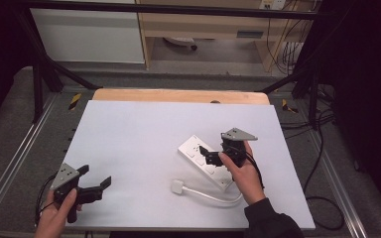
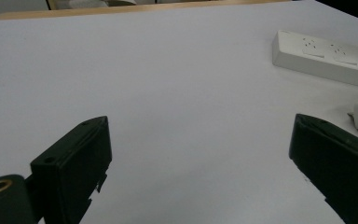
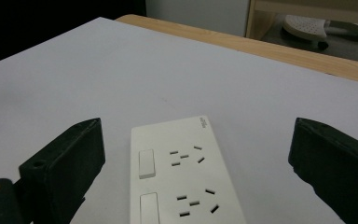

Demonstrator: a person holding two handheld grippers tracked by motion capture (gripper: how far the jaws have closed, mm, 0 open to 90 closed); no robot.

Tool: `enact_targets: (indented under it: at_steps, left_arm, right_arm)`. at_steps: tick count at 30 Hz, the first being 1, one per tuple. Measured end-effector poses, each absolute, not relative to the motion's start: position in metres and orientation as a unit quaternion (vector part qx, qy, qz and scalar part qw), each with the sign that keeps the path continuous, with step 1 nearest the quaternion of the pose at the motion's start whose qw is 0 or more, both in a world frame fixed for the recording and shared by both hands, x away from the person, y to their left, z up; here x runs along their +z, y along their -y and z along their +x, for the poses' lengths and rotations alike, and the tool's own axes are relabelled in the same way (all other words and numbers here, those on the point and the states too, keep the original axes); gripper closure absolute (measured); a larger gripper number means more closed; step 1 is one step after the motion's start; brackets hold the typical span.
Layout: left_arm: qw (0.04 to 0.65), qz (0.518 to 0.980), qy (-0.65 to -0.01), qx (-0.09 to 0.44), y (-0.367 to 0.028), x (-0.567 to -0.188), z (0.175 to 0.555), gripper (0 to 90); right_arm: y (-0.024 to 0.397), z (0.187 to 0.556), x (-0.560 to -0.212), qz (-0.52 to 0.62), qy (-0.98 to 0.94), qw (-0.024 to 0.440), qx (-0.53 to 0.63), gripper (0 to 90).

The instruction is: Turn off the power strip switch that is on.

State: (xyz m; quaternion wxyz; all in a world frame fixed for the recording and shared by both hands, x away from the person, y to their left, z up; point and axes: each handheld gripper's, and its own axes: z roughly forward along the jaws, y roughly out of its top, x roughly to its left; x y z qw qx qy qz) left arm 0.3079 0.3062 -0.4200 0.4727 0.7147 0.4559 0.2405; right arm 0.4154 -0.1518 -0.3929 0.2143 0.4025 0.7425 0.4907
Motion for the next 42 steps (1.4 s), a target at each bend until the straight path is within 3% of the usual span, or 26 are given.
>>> enact_targets:
  at_steps: [42]
  left_arm:
    - [0.475, 0.720, -0.447, 0.236, -0.305, -0.418, 0.306, 5.5]
  right_arm:
    - [0.181, 0.408, -0.365, 0.407, -0.706, 0.257, 0.519, 3.5]
